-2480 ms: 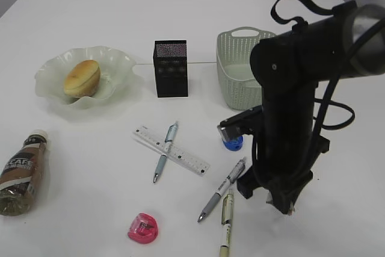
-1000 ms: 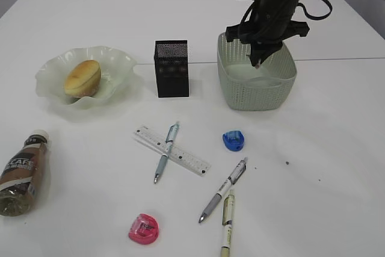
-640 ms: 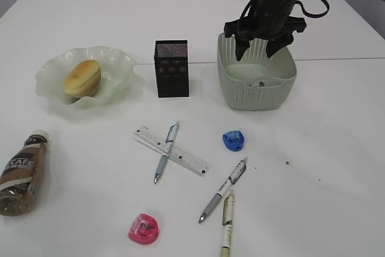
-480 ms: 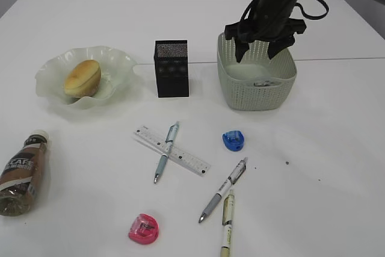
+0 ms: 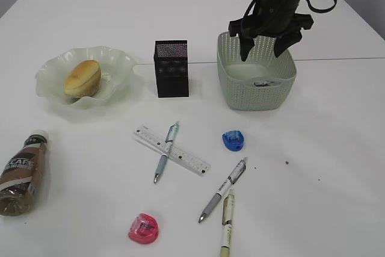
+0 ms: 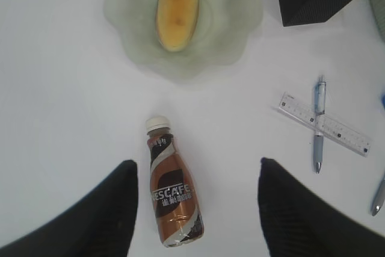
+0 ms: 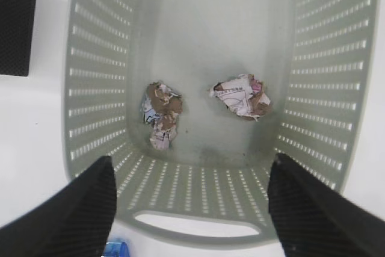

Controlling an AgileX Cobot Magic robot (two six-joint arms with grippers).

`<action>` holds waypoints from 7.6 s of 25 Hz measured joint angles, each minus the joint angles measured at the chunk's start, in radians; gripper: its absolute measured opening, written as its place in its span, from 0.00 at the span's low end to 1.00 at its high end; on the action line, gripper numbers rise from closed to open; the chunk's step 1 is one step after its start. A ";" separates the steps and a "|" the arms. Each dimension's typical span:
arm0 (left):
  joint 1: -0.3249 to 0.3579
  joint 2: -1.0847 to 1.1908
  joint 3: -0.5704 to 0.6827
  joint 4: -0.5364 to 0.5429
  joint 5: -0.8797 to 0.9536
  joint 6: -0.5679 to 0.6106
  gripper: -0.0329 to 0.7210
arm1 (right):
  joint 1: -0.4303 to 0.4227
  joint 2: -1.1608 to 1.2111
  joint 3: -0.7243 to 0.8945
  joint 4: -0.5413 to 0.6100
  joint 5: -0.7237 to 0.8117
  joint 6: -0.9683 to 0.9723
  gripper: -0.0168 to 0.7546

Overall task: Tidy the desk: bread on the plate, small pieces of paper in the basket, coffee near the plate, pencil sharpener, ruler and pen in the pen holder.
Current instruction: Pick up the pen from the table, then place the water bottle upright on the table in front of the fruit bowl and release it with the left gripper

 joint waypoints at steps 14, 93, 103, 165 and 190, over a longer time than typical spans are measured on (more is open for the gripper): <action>0.000 0.000 0.022 0.023 0.000 -0.070 0.66 | 0.000 -0.128 0.041 0.057 0.008 -0.014 0.77; 0.000 0.706 0.160 0.046 -0.077 -0.187 0.73 | 0.000 -0.786 0.701 0.251 0.013 -0.139 0.78; -0.002 0.707 0.160 0.042 -0.075 -0.187 0.39 | 0.000 -0.786 0.701 0.251 0.013 -0.139 0.78; -0.024 0.335 1.194 0.102 -2.343 -0.060 0.38 | 0.000 -0.786 0.701 0.236 0.015 -0.263 0.78; -0.024 0.489 1.108 0.095 -2.382 -0.059 0.38 | 0.000 -0.786 0.701 0.234 0.015 -0.282 0.78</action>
